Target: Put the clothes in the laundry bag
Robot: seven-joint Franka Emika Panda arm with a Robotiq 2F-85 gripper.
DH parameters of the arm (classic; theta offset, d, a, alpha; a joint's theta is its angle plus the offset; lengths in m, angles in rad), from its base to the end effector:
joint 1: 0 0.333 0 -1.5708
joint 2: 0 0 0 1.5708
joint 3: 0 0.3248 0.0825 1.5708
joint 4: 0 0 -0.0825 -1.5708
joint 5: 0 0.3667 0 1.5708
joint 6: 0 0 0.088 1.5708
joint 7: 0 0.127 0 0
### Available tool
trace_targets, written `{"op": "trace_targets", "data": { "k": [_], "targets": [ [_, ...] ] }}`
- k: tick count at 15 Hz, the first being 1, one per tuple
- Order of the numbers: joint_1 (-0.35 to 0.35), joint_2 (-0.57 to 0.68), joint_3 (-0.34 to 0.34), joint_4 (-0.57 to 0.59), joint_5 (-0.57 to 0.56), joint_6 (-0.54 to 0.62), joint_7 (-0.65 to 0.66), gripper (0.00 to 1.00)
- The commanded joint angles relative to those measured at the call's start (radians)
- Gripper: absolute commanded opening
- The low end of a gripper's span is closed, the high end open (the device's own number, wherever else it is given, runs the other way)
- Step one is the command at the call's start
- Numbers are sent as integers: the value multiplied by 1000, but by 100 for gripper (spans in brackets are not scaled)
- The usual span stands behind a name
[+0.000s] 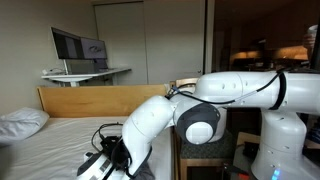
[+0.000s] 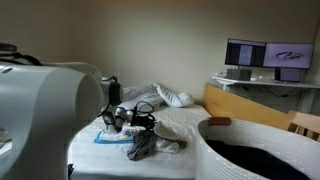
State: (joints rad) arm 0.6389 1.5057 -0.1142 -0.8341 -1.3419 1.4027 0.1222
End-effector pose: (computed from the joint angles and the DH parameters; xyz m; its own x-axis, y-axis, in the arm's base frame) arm 0.6470 0.2596 0.0256 0.7661 0.2396 -0.5964 0.5432 0.2546 0.8001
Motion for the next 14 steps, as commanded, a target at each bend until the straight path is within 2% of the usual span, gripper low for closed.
{"op": "trace_targets", "data": {
  "k": [1, 5, 14],
  "targets": [
    [-28, 0, 37, 84, 30, -36, -48, 8],
    [-29, -7, 42, 185, 58, -78, -52, 8],
    [-38, -24, -9, 433, 161, -161, -59, 8]
  ]
}}
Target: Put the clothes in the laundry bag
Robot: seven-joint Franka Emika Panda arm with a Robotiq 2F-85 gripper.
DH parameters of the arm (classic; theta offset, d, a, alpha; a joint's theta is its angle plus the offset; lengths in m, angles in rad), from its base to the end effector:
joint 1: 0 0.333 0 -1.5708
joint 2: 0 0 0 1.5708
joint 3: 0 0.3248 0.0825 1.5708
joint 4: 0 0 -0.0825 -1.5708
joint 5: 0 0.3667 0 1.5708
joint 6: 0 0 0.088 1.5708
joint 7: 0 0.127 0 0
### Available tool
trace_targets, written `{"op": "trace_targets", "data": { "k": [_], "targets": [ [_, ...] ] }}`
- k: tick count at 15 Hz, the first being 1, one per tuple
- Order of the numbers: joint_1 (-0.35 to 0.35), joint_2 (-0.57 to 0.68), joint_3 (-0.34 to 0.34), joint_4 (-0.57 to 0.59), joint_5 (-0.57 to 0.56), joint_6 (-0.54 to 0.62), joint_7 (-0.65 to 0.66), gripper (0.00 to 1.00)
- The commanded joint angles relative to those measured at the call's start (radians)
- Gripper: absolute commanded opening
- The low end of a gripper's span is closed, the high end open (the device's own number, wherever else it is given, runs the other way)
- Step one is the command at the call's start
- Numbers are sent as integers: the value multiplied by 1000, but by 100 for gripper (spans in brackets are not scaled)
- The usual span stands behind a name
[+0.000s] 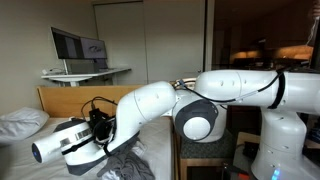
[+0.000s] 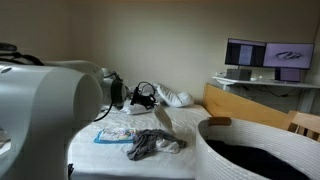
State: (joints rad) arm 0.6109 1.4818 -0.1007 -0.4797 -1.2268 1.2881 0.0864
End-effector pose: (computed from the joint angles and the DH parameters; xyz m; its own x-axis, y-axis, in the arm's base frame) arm 0.6880 0.2842 0.1670 0.9105 0.2289 -0.3445 0.3586 -0.0218 0.9332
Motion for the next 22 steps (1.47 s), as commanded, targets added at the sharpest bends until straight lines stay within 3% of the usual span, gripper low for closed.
{"op": "trace_targets", "data": {
  "k": [1, 3, 5, 10, 22],
  "targets": [
    [-3, -1, -25, 98, 65, -76, -2, 8],
    [-14, -9, -41, 145, 94, -112, 9, 8],
    [-13, -64, -58, 101, 127, -142, 69, 8],
    [-48, -136, -97, 125, 188, -240, 160, 8],
    [-274, -408, -145, 127, 296, -495, 222, 8]
  ]
}}
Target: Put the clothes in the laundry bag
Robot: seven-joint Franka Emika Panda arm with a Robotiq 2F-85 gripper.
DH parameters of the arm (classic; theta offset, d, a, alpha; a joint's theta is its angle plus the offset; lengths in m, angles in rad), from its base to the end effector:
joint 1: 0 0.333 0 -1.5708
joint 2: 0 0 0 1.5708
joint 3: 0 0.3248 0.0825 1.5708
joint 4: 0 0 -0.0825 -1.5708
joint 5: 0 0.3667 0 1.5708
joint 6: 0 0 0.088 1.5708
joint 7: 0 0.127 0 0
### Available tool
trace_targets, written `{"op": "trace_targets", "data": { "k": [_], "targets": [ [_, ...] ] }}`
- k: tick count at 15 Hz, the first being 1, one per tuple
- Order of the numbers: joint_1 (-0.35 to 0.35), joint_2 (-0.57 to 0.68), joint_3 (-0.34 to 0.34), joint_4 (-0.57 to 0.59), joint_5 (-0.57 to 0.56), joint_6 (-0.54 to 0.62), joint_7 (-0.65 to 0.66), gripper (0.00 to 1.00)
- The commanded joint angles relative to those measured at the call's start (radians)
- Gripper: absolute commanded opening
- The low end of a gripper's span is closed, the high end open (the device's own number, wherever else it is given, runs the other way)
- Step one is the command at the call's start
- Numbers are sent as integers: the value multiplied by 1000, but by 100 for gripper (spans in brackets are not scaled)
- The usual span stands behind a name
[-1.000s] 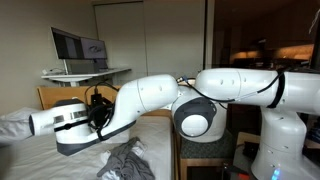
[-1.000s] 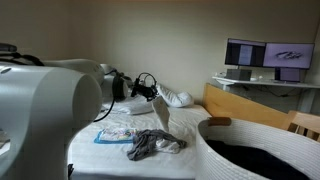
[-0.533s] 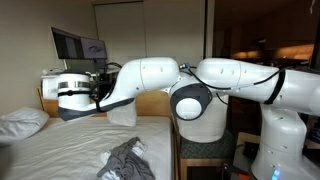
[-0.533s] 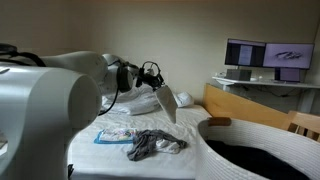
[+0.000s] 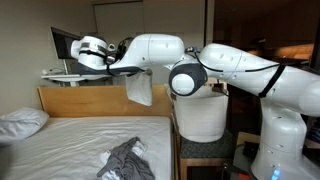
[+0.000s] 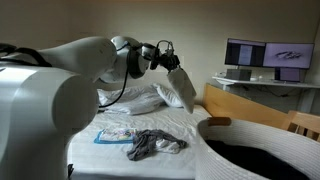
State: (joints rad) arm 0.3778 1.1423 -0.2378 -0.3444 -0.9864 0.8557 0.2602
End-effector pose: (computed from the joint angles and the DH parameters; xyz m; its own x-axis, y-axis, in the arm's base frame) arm 0.6804 0.0847 0.4527 0.8940 -0.4408 0.0800 -0.2144 -0.2643 0.9403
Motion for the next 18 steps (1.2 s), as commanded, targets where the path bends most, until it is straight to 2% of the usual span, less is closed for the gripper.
{"op": "trace_targets", "data": {
  "k": [1, 8, 14, 18],
  "targets": [
    [-57, -90, -9, -6, 64, -87, 59, 8],
    [-139, -233, -20, 1, 144, -305, 183, 8],
    [-307, -307, -40, 1, 249, -392, 280, 8],
    [-358, -327, -35, 1, 443, -497, 526, 8]
  ]
}}
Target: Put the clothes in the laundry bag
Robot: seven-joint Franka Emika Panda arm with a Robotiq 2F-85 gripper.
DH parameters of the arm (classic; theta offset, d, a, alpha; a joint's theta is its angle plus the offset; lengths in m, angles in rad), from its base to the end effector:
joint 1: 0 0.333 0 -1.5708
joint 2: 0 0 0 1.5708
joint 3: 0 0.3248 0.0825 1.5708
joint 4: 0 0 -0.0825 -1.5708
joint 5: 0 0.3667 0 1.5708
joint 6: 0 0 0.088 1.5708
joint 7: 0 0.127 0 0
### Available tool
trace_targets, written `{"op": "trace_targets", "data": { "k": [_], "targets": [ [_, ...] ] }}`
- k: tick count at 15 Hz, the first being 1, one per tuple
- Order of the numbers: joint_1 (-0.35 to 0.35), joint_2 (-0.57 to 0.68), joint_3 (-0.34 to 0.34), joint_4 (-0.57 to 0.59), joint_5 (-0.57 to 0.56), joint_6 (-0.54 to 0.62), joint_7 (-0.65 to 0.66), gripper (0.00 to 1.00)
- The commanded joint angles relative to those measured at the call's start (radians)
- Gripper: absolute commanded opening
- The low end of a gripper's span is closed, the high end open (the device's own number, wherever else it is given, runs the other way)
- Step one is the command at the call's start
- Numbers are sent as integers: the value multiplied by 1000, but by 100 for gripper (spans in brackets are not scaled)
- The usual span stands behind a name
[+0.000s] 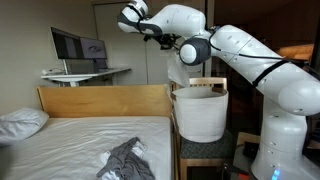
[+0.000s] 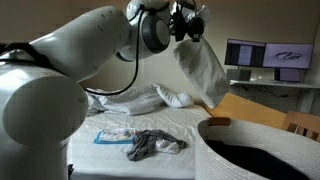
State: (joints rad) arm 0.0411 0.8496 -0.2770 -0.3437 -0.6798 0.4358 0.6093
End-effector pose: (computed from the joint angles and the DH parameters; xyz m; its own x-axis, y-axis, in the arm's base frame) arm 0.5595 -0.1124 0.5951 0.2689 -0.9555 0.1212 -0.5936 -0.0653 0.8021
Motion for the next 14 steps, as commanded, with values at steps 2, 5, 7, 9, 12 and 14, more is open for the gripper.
{"op": "trace_targets", "data": {
  "k": [2, 5, 7, 9, 12, 14],
  "targets": [
    [-52, -47, -2, 0, 264, -119, 314, 8],
    [-88, -64, -48, 0, 495, -141, 522, 8],
    [-102, -73, -97, 0, 649, -91, 665, 8],
    [-98, -71, -32, 0, 614, -29, 712, 7],
    [-99, -67, -11, -16, 563, -10, 647, 8],
    [-91, -67, -7, -15, 563, 0, 658, 8]
  ]
}}
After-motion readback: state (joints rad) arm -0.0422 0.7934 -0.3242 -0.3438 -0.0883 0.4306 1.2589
